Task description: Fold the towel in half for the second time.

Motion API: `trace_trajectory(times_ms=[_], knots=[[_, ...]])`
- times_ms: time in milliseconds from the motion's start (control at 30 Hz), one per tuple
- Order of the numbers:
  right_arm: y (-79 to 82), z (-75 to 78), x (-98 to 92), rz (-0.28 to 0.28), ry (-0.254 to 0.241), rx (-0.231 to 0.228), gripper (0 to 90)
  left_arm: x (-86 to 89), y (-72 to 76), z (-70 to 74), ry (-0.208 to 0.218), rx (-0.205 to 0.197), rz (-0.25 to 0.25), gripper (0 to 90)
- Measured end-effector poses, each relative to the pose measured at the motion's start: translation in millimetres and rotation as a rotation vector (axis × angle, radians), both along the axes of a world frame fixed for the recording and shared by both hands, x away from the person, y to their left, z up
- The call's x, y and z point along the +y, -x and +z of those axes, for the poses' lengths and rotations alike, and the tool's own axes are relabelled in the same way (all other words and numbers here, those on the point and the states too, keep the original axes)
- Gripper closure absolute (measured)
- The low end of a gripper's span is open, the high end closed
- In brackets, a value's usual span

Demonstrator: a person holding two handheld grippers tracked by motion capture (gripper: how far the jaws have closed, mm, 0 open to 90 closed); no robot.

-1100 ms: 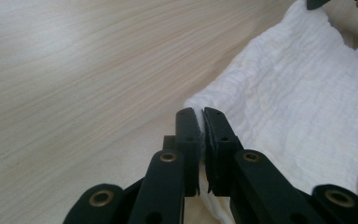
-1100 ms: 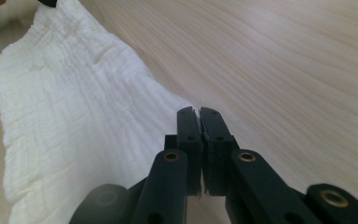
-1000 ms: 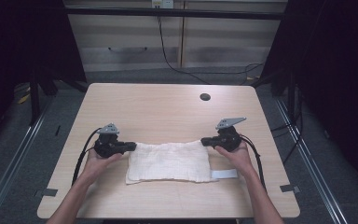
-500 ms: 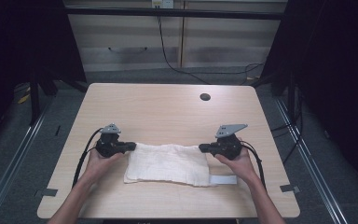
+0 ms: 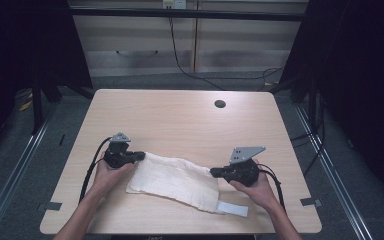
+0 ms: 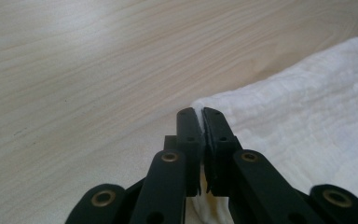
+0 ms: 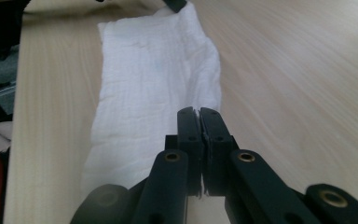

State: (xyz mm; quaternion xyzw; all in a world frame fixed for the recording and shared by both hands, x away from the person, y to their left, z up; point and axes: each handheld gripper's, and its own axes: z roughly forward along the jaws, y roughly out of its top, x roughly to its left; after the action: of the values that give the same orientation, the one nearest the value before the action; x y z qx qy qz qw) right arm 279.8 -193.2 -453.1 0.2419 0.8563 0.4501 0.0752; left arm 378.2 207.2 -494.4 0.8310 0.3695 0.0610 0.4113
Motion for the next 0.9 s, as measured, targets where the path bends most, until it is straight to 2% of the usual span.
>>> trace_trajectory(times_ms=[167,200,333,367,433,467,633,667,733,767,800,867,900], knots=[[15.0,-9.6,11.4,0.051,-0.007,0.033,88.2,0.2,-2.7,-1.5,-0.010,-0.003,0.020,86.4],[17.3,-11.2,14.4,0.063,-0.008,0.042,88.3,-0.8,-3.5,-2.5,0.002,-0.002,0.039,86.4],[23.2,-16.3,25.4,0.102,-0.003,0.063,88.2,-1.8,-5.5,-3.7,0.003,-0.002,0.052,86.5],[26.7,-21.2,35.0,0.138,0.002,0.085,88.2,-2.5,-6.5,-3.9,0.000,-0.001,0.051,86.4],[29.6,-26.1,42.6,0.172,-0.002,0.118,88.2,-3.4,-6.6,-4.4,0.005,-0.002,0.059,86.4],[31.7,-28.5,46.9,0.187,0.006,0.130,88.3,-4.1,-7.5,-5.5,-0.006,0.000,0.054,86.4],[38.2,-35.7,59.3,0.233,0.005,0.173,88.2,-5.1,-7.5,-6.4,-0.005,-0.005,0.056,86.4],[41.9,-40.7,64.2,0.264,0.020,0.205,88.2,-4.8,-7.1,-5.9,0.000,-0.005,0.055,86.5],[44.3,-41.6,65.9,0.273,0.034,0.212,88.1,-4.6,-6.8,-5.4,0.005,-0.007,0.053,86.4],[44.4,-41.2,66.4,0.284,0.032,0.232,88.2,-4.8,-6.3,-4.5,0.010,-0.016,0.049,86.4],[44.6,-41.4,66.8,0.288,0.057,0.230,88.3,-5.7,-5.6,-3.8,0.021,-0.014,0.049,86.4],[45.4,-44.5,66.9,0.302,0.074,0.263,88.4,-7.4,-4.5,-2.3,0.008,-0.027,0.037,86.4],[45.2,-44.5,66.3,0.296,0.073,0.275,88.5,-9.0,-4.1,-1.6,0.015,-0.029,0.038,86.4]])
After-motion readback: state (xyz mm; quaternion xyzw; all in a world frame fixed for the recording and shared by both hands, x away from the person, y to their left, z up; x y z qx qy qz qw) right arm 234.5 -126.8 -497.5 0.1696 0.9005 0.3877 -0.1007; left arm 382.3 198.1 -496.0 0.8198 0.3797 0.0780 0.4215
